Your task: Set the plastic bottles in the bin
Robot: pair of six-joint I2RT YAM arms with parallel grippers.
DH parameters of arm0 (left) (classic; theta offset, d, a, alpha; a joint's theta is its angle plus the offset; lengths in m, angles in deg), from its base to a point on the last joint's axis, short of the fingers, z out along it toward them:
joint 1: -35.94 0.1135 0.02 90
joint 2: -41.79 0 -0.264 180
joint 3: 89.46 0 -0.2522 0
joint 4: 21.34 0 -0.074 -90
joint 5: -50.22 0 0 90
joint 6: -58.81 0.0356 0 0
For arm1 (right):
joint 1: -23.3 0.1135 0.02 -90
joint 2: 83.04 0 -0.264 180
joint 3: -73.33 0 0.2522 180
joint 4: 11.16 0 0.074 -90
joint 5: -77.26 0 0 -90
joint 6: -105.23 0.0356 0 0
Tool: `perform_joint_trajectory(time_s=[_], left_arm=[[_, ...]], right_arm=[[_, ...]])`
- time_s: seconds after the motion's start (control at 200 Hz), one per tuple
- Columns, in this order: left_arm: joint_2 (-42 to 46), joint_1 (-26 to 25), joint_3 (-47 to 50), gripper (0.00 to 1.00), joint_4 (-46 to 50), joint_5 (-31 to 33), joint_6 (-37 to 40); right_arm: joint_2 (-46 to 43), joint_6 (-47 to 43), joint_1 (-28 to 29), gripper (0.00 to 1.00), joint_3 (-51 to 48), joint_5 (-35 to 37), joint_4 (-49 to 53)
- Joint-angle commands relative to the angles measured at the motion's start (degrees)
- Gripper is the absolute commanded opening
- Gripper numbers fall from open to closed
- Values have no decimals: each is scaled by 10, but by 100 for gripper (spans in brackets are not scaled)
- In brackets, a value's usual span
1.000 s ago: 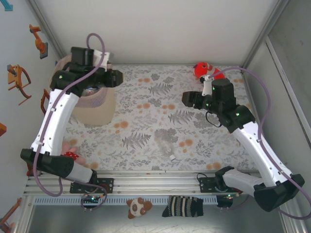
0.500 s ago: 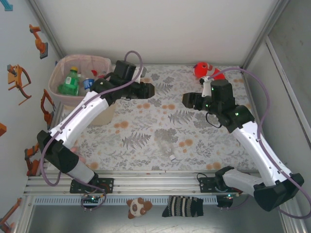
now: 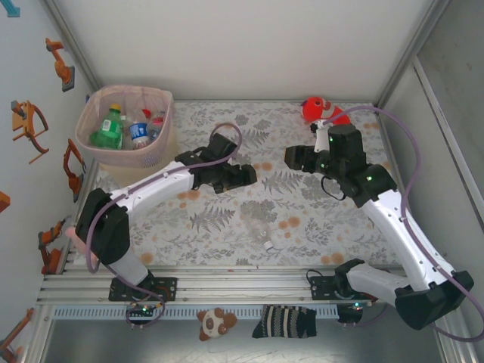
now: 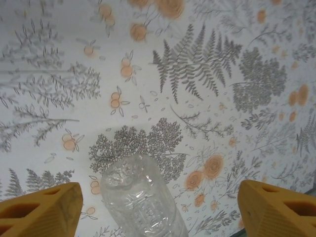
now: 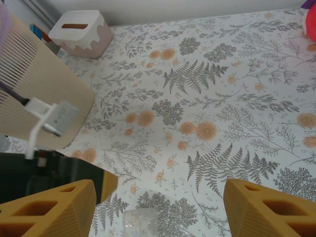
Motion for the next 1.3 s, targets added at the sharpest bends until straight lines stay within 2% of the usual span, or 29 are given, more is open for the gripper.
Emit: perform_joint_trajectory(time_s=[0.0,0.19,0.586,1.297], left_arm=[[-21,-10,17,86,-24,-21,-72],[-74,-27,38,86,-66,-68,-132],[-134,-38,27,88,-42,-87,-198],[-129,-42,20,59,-42,-78,-188]], right_arm=[[-17,-11,0,68,-9,9,7],[-33,-7,0,68,-21,8,10],[-63,-9,0,68,-35,16,19],[-79,-15,1,68,-35,33,30]])
